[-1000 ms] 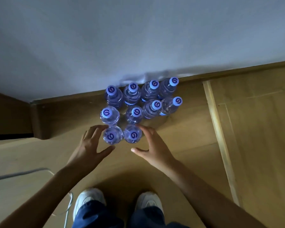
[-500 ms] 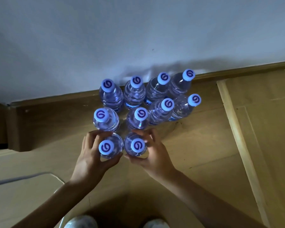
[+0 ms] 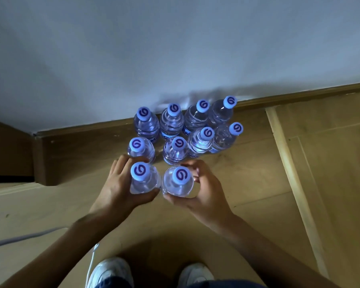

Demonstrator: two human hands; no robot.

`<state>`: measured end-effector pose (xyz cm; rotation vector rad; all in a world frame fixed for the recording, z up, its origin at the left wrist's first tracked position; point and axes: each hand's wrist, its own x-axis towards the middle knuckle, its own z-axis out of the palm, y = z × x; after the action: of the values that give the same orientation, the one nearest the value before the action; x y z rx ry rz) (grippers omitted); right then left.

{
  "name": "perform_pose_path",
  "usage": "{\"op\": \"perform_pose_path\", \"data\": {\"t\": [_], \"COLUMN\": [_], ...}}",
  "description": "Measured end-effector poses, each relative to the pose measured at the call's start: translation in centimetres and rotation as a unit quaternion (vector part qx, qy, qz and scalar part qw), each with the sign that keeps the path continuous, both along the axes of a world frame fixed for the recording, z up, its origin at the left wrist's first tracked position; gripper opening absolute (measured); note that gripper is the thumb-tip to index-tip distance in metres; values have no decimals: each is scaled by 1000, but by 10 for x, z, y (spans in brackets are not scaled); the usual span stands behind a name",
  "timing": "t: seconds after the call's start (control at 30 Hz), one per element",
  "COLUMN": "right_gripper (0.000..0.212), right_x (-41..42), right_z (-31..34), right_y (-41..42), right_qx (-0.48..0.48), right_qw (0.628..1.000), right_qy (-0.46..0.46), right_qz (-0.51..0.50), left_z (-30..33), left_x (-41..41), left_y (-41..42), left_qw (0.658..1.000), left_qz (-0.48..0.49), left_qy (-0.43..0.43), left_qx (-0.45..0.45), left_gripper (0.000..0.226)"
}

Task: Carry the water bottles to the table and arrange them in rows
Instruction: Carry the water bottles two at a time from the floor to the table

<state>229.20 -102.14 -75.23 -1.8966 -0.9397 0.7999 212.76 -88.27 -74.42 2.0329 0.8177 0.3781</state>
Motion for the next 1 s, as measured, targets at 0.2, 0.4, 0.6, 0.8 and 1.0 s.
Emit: {"op": "perform_pose_path", "data": {"t": [0.2, 0.4, 0.6, 0.8, 1.0], "right_gripper": [63, 57, 54, 55, 43], "right_x": [-1, -9, -22, -42, -87], "right_z": [110, 256, 402, 533, 648], "right_y": [2, 14, 33, 56, 80], "right_qx": [-4, 24, 25, 28, 73], "right_qw": [1000, 999, 997, 986, 964], "right_qy": [1, 22, 32, 16, 6], "right_qz": [-5, 19, 70, 166, 254], "left_z": [110, 249, 401, 543, 652], "left_x": [-10, -28, -51, -80, -130], "left_y": [-7, -12, -8, -10, -25], "left_qw": [997, 984, 978, 962, 930], "left_qz": [49, 121, 161, 236, 339], "left_qy": [5, -12, -47, -102, -138], "left_qx": [-62, -132, -125, -96, -27], "left_gripper": [65, 65, 60, 54, 53]}}
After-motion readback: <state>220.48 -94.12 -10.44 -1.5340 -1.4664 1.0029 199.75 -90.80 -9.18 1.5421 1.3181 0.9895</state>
